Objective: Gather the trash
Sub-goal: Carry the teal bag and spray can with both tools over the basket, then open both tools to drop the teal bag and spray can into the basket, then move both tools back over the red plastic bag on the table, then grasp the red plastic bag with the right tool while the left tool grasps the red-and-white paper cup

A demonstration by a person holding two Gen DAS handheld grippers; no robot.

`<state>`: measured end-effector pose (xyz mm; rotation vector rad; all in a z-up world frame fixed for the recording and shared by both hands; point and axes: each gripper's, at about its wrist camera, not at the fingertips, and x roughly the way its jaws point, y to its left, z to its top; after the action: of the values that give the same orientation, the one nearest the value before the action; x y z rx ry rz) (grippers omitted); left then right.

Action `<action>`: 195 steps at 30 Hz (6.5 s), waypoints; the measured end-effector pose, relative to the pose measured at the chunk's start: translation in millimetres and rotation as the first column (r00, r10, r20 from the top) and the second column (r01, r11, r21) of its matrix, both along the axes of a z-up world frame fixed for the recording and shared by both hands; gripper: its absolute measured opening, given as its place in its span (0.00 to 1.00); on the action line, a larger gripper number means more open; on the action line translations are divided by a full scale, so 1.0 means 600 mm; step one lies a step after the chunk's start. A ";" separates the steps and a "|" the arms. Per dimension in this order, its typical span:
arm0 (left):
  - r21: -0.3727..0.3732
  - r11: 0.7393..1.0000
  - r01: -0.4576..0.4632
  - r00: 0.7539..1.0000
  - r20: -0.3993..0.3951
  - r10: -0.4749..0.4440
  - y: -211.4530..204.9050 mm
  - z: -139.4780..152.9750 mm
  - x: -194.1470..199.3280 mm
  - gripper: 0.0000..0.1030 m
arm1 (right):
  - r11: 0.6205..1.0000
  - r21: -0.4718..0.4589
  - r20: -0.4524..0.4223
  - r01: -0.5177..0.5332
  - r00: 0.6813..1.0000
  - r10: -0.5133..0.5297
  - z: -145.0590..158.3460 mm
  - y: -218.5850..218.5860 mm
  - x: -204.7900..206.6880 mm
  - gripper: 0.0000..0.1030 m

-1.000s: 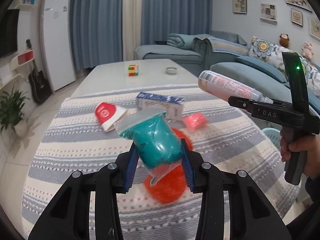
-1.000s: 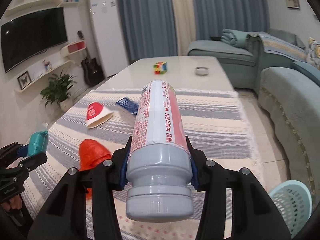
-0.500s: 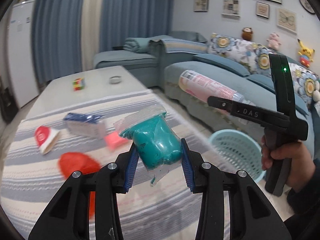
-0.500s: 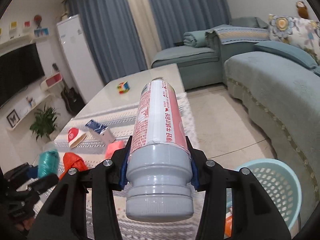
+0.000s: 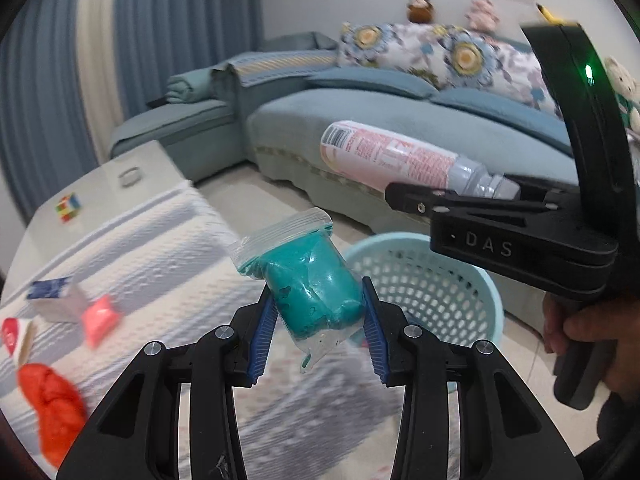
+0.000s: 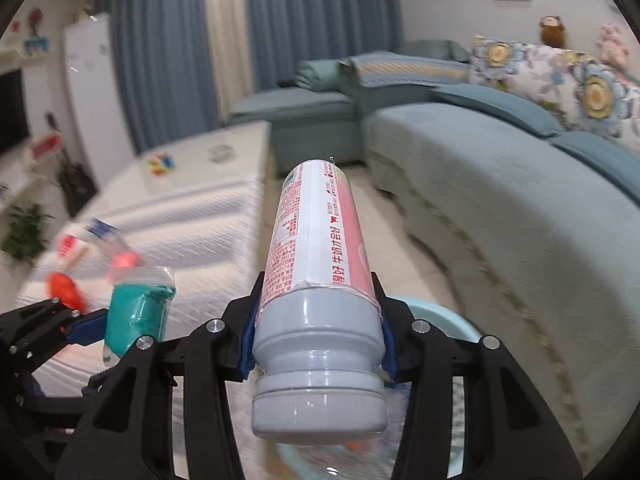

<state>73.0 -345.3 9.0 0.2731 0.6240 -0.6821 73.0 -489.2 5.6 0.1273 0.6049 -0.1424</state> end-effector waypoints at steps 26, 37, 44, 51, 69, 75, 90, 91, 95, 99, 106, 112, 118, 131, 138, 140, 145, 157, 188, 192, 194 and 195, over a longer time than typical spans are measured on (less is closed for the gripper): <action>0.016 0.999 -0.047 0.998 -0.047 0.048 -0.085 -0.036 0.001 0.75 | 0.979 0.127 0.082 0.160 0.982 -0.172 0.020 -0.128 -0.063 0.86; -0.035 0.992 -0.124 0.992 -0.045 0.122 -0.031 -0.027 0.004 0.76 | 0.947 -0.004 0.128 0.322 0.939 -0.319 0.039 -0.088 -0.067 0.92; -0.059 0.984 -0.167 0.986 -0.026 0.165 0.007 -0.006 0.007 0.77 | 0.956 0.071 0.150 0.284 0.945 -0.292 0.044 -0.084 -0.068 0.92; -0.058 0.972 -0.227 0.974 -0.037 0.225 0.068 -0.002 0.029 0.77 | 0.971 -0.004 0.184 0.238 0.955 -0.233 0.056 -0.033 -0.055 0.92; -0.055 0.904 -0.424 0.905 -0.076 0.419 0.310 0.004 0.098 0.77 | 0.999 -0.041 0.011 -0.015 1.000 0.015 0.021 0.186 0.082 0.92; -0.040 0.881 -0.471 0.882 -0.061 0.468 0.386 0.012 0.097 0.77 | 0.992 0.068 -0.026 -0.106 0.994 0.108 0.009 0.271 0.133 0.92; -0.109 0.802 -0.587 0.809 -0.099 0.579 0.565 0.020 0.098 0.77 | 0.952 0.172 -0.118 -0.253 0.954 0.275 -0.041 0.453 0.220 0.92; -0.108 0.797 -0.594 0.805 -0.095 0.586 0.575 0.019 0.100 0.77 | 0.945 0.195 -0.126 -0.261 0.949 0.288 -0.046 0.458 0.226 0.92; -0.119 0.779 -0.616 0.788 -0.112 0.606 0.605 0.014 0.106 0.77 | 0.942 0.223 -0.158 -0.250 0.945 0.287 -0.064 0.474 0.248 0.92; -0.133 0.753 -0.645 0.763 -0.157 0.626 0.638 0.003 0.113 0.77 | 0.941 0.275 -0.183 -0.199 0.950 0.254 -0.078 0.478 0.268 0.92; -0.128 0.753 -0.646 0.763 -0.127 0.633 0.655 0.008 0.111 0.77 | 0.969 0.202 -0.170 -0.142 0.969 0.177 -0.093 0.500 0.279 0.92; -0.146 0.750 -0.645 0.764 -0.142 0.629 0.656 0.013 0.108 0.77 | 0.974 0.103 -0.115 -0.203 0.970 0.215 -0.079 0.534 0.260 0.92; -0.127 0.768 -0.628 0.778 -0.119 0.617 0.638 0.015 0.104 0.77 | 0.985 0.029 -0.123 -0.169 0.977 0.172 -0.060 0.540 0.237 0.92; -0.081 0.808 -0.584 0.812 -0.041 0.583 0.606 0.024 0.075 0.77 | 0.985 -0.032 -0.141 -0.170 0.976 0.164 -0.060 0.538 0.196 0.92; -0.068 0.788 -0.613 0.790 -0.076 0.608 0.617 0.026 0.072 0.78 | 0.976 -0.051 -0.153 -0.212 0.967 0.202 -0.076 0.555 0.170 0.92; -0.059 0.787 -0.614 0.789 -0.051 0.612 0.615 0.030 0.066 0.78 | 0.973 -0.048 -0.152 -0.227 0.964 0.218 -0.075 0.562 0.161 0.92; -0.020 0.788 -0.616 0.787 0.030 0.616 0.611 0.034 0.047 0.79 | 0.965 -0.058 -0.178 -0.256 0.954 0.243 -0.081 0.579 0.145 0.92; -0.011 0.760 -0.650 0.760 -0.011 0.649 0.656 0.025 0.052 0.79 | 0.954 -0.043 -0.199 -0.297 0.938 0.283 -0.108 0.586 0.119 0.92; 0.131 0.864 -0.487 0.846 -0.175 0.503 0.675 -0.102 0.422 0.83 | 0.901 0.139 -0.286 -0.411 0.854 0.434 -0.149 0.665 0.225 0.92; 0.193 0.864 -0.466 0.856 -0.148 0.495 0.663 -0.116 0.451 0.73 | 0.901 0.101 -0.306 -0.422 0.848 0.432 -0.152 0.671 0.225 0.93; 0.118 0.862 -0.493 0.840 -0.192 0.507 0.674 -0.114 0.459 0.40 | 0.899 0.060 -0.326 -0.433 0.843 0.428 -0.152 0.679 0.222 0.92; 0.078 0.839 -0.539 0.814 -0.208 0.542 0.684 -0.109 0.461 0.14 | 0.900 0.048 -0.329 -0.433 0.844 0.423 -0.153 0.681 0.221 0.86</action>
<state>349.5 65.2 -56.6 0.0210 0.8771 -0.1518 205.5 -80.8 -86.0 -0.0655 0.9557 0.2705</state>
